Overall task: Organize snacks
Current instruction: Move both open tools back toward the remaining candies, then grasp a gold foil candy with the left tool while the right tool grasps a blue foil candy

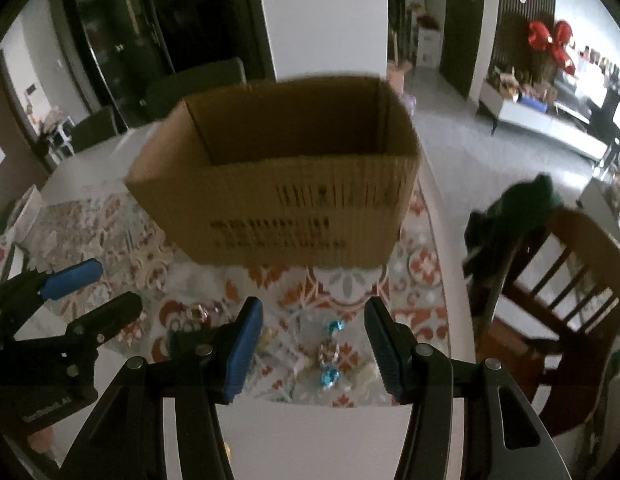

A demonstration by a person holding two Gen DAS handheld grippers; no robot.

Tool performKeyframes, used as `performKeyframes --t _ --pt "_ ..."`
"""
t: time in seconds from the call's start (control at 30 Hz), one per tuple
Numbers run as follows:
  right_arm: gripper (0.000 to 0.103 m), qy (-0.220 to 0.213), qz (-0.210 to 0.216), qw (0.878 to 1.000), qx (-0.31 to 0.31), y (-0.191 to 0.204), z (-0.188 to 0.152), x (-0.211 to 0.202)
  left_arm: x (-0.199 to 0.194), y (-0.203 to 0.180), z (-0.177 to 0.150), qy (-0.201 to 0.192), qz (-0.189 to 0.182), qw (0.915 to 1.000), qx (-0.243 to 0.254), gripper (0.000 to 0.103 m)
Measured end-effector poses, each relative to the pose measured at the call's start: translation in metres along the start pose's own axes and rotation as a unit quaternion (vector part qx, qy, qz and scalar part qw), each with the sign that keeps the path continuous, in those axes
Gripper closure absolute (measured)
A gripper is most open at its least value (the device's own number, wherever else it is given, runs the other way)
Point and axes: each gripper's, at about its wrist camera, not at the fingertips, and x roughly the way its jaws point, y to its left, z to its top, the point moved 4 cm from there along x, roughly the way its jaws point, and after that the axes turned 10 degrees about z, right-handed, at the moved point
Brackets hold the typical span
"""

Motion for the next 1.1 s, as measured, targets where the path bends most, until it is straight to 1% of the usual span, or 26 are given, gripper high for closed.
performKeyframes --t 0.13,0.33,0.5,0.7,0.8,1.0,1.1 --pt "0.049 0.027 -0.01 1.0 0.013 -0.004 -0.006 0.014 0.02 0.002 -0.008 0.033 -0.013 0.9994 -0.005 0.042" --pt "0.049 0.053 -0.016 0.998 0.032 -0.01 -0.011 0.03 0.043 0.005 -0.011 0.062 -0.016 0.9979 -0.01 0.043" --pt "0.049 0.072 -0.024 0.996 0.039 -0.014 -0.015 0.041 0.062 0.002 -0.012 0.089 -0.029 0.9956 -0.011 0.043" --pt "0.049 0.088 -0.02 0.994 0.06 -0.021 -0.02 0.054 0.075 -0.002 -0.012 0.097 -0.027 0.9949 -0.004 0.044" --pt "0.049 0.094 -0.023 0.993 0.069 -0.025 -0.023 0.06 0.081 -0.003 -0.011 0.1 -0.022 0.9947 0.002 0.049" --pt "0.05 0.102 -0.022 0.992 0.071 -0.025 -0.028 0.07 0.093 -0.006 -0.012 0.108 -0.022 0.9939 0.005 0.052" --pt "0.058 0.109 -0.019 0.992 0.069 -0.025 -0.03 0.075 0.096 -0.006 -0.013 0.108 -0.02 0.9939 0.007 0.055"
